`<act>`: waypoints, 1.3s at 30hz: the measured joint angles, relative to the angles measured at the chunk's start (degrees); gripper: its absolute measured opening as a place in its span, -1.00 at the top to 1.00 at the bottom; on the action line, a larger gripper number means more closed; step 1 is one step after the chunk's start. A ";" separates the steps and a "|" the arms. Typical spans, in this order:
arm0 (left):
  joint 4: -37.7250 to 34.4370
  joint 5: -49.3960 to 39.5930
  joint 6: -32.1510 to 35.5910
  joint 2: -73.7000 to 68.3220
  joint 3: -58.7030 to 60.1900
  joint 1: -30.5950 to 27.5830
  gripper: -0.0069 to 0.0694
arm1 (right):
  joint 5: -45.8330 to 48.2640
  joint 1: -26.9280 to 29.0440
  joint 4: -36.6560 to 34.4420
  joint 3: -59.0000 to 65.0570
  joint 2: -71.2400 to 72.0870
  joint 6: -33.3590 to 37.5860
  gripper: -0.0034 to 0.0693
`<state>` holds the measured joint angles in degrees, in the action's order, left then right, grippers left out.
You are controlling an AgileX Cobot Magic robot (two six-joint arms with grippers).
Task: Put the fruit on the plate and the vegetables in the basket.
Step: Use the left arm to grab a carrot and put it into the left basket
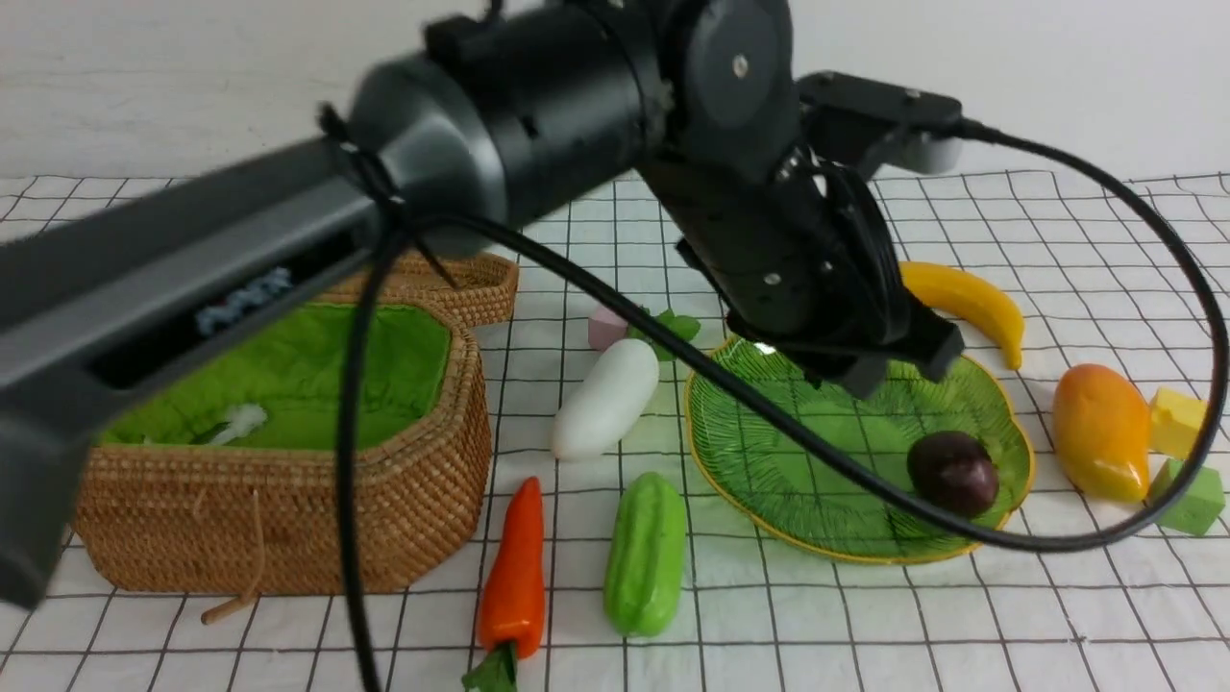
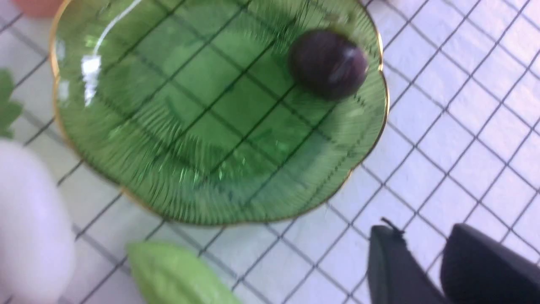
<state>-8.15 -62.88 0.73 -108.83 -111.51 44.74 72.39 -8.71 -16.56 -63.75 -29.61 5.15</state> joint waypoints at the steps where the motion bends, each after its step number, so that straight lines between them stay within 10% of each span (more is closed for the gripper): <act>1: 1.24 -3.34 -2.41 1.96 -0.04 0.00 0.73 | 0.00 0.00 -0.18 0.00 0.00 0.48 0.63; 15: 8.15 -5.23 -17.77 17.24 34.75 0.05 0.83 | -0.11 0.00 -1.67 4.60 0.17 2.15 0.61; 28: 22.84 9.12 -35.18 8.75 41.37 -0.63 -0.39 | -2.72 0.00 -7.69 5.22 0.17 7.74 0.60; 39: 26.86 13.51 -39.00 -0.60 41.37 -0.67 -0.23 | -2.72 0.00 -8.45 5.22 0.17 7.99 0.58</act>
<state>18.71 -49.37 -38.27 -109.42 -70.14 44.06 69.67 -8.71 -25.01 -58.53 -29.45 13.14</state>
